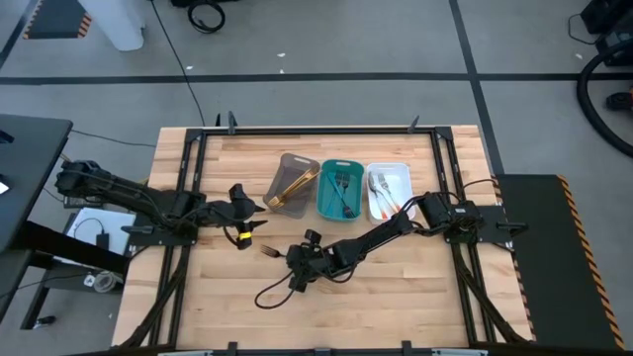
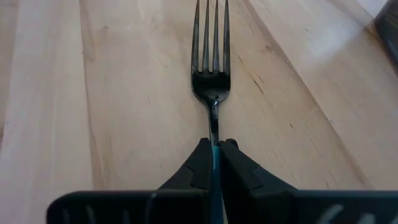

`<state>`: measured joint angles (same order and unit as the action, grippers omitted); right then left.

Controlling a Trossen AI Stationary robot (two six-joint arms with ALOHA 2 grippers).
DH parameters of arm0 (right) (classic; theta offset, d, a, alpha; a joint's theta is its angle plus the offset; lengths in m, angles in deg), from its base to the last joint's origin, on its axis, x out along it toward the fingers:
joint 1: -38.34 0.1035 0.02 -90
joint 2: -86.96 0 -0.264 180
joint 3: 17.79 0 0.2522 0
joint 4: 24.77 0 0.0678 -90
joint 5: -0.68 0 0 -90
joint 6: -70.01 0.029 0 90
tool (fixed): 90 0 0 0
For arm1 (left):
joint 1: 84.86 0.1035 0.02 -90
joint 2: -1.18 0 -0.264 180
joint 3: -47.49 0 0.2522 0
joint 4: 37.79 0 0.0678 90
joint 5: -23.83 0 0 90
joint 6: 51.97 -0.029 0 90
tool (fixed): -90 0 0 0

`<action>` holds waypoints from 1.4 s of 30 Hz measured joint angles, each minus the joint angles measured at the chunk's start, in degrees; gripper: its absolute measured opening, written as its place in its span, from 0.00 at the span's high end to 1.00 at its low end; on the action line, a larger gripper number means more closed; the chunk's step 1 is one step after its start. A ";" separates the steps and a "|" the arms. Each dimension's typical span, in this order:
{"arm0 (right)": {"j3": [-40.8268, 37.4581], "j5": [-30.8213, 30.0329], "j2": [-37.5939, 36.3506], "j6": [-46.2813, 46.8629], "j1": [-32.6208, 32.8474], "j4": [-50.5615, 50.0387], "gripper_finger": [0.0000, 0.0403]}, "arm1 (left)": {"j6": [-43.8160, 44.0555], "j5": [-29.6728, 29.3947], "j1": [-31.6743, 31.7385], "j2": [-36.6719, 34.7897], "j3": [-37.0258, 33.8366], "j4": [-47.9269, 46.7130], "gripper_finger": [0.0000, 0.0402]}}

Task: Sort silverware by color (type)
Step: Put the blue fork into the green bin

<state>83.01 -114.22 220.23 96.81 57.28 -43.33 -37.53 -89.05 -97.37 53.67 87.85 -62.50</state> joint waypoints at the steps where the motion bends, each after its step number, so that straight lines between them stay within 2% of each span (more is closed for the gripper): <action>1: -0.02 0.05 0.00 0.00 0.00 0.00 0.95 | 0.00 0.00 0.00 0.00 0.01 0.00 0.57; 42: -0.20 2.52 -1.94 0.03 0.02 -1.49 0.95 | 0.02 0.01 0.02 0.00 0.01 -0.14 0.57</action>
<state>82.82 -111.70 218.29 96.84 57.30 -44.82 -37.51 -89.03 -97.35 53.67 87.86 -62.63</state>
